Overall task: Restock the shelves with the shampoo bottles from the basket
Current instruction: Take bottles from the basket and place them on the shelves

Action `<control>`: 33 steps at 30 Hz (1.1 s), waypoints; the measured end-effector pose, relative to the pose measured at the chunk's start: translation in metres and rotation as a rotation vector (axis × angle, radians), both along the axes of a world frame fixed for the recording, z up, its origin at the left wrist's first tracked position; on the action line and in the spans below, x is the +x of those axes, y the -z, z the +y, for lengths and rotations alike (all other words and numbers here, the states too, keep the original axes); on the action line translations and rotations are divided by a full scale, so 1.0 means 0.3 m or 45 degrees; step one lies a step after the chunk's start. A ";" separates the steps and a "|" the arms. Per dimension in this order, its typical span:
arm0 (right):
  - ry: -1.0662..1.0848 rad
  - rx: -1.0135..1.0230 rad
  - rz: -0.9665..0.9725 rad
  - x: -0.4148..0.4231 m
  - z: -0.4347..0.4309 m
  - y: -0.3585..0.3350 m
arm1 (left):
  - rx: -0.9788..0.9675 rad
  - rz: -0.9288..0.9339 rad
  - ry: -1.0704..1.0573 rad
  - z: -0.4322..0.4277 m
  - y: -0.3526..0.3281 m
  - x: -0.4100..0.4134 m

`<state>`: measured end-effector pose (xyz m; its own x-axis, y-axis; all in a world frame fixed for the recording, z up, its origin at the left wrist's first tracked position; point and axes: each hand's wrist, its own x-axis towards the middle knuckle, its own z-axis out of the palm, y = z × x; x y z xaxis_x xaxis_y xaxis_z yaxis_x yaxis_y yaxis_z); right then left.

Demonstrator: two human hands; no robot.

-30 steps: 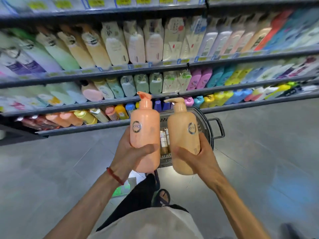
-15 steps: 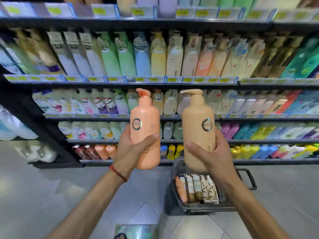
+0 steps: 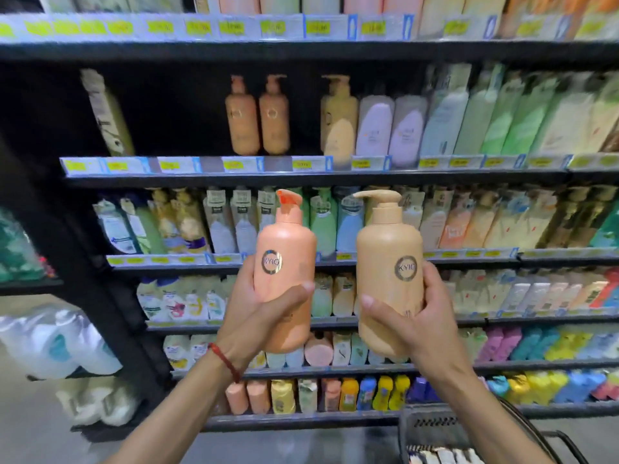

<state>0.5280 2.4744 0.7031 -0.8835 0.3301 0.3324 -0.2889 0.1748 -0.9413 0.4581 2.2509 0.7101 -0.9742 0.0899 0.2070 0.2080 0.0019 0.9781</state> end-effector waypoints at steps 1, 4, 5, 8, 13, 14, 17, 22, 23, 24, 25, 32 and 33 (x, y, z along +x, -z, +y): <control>-0.001 0.011 0.011 -0.028 -0.018 -0.023 | 0.003 0.026 -0.005 -0.016 -0.021 -0.024; 0.001 0.062 0.066 -0.126 -0.046 -0.080 | 0.006 0.099 -0.022 -0.043 -0.078 -0.103; 0.001 0.077 0.088 -0.164 -0.049 -0.095 | 0.008 0.118 -0.025 -0.048 -0.093 -0.133; -0.007 0.098 0.144 -0.280 -0.038 -0.126 | 0.009 0.173 -0.048 -0.045 -0.130 -0.228; 0.006 0.167 0.186 -0.484 0.006 -0.172 | 0.030 0.241 -0.087 -0.024 -0.174 -0.391; 0.020 0.178 0.194 -0.524 0.011 -0.181 | 0.032 0.254 -0.094 -0.024 -0.183 -0.418; 0.078 0.233 0.232 -0.633 0.013 -0.213 | 0.017 0.298 -0.114 -0.038 -0.207 -0.497; 0.176 0.393 0.310 -0.790 -0.008 -0.269 | 0.011 0.353 -0.048 -0.084 -0.253 -0.645; 0.194 0.412 0.330 -0.818 -0.019 -0.279 | 0.012 0.366 -0.028 -0.094 -0.262 -0.677; 0.215 0.422 0.355 -0.847 -0.031 -0.288 | 0.016 0.383 -0.010 -0.106 -0.272 -0.712; 0.239 0.416 0.382 -0.877 -0.045 -0.299 | 0.018 0.400 0.008 -0.116 -0.282 -0.748; 0.420 0.378 0.545 -1.090 -0.170 -0.369 | 0.034 0.482 0.137 -0.194 -0.343 -0.946; 0.455 0.383 0.563 -1.118 -0.181 -0.376 | 0.025 0.497 0.153 -0.204 -0.347 -0.963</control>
